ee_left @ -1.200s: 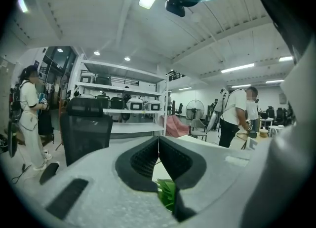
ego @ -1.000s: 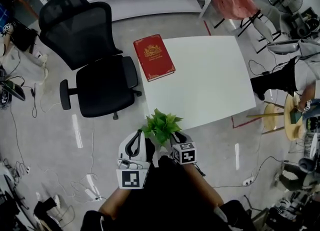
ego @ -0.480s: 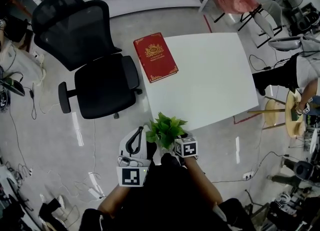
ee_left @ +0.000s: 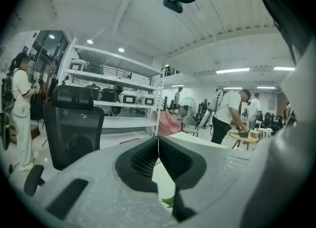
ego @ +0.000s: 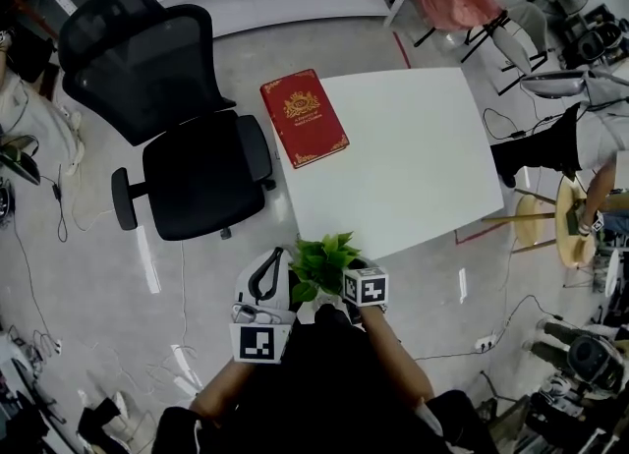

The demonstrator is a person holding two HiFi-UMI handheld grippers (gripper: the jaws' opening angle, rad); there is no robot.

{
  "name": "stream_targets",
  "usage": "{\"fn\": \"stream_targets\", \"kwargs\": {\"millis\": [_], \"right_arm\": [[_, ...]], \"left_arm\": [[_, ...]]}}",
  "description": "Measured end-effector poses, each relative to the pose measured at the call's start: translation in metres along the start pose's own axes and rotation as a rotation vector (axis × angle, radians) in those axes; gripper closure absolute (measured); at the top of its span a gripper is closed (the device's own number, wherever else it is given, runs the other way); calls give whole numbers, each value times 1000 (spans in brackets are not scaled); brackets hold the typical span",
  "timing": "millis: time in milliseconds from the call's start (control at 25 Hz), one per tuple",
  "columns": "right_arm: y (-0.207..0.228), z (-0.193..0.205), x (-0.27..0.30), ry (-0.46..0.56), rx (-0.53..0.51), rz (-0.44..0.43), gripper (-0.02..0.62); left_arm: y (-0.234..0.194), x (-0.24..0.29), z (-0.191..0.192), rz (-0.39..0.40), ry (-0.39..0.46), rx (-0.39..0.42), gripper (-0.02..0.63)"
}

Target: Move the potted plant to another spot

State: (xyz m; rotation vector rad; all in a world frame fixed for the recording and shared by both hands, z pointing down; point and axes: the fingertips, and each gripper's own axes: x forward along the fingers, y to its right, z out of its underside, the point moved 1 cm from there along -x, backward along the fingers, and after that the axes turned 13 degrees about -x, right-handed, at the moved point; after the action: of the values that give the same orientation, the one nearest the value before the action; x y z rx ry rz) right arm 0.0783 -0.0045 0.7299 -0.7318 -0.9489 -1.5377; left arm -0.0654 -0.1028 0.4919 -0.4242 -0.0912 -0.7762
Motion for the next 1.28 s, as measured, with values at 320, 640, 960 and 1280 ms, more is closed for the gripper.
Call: {"fn": "stream_targets", "kwargs": {"millis": [320,640,960,1280], "right_arm": [[0,-6,3,-14,48,-8,569],[1,-39,5,17,60,-4,571],[16,-76,1,42,25,-23,569],[38,-121,18,28,-100,-106,569]], "left_arm": [[-11,4,-7,35,-14,12,588],[-32,12,-15,53,-12,7,589],[-33,24,-22,12,19,-5,588],[-23,40,-23,-116,85,-30,588]]}}
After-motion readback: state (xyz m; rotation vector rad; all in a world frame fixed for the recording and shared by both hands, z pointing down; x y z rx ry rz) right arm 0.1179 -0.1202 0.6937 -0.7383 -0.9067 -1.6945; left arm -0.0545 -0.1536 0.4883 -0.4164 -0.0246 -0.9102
